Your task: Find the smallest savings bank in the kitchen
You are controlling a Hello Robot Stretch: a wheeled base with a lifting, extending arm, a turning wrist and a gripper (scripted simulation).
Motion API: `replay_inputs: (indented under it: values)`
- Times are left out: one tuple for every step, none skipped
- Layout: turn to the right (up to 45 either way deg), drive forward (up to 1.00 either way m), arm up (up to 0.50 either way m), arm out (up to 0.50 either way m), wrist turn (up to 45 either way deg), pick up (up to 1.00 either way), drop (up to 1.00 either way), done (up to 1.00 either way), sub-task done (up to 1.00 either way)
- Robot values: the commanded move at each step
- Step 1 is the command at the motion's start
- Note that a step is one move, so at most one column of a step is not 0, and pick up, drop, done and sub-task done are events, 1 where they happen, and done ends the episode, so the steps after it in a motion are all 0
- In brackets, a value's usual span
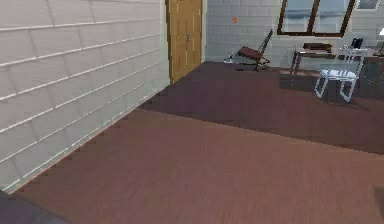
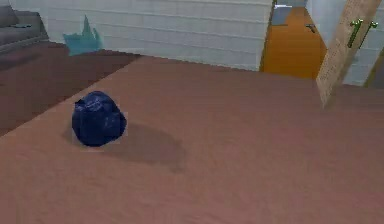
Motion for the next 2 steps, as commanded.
replay_inputs:
  values:
    - [21.0,0.0,0.0,0.0,0.0,0.0,0.0,0.0,0.0]
    - [0.0,0.45,0.0,0.0,0.0,0.0,0.0,0.0,0.0]
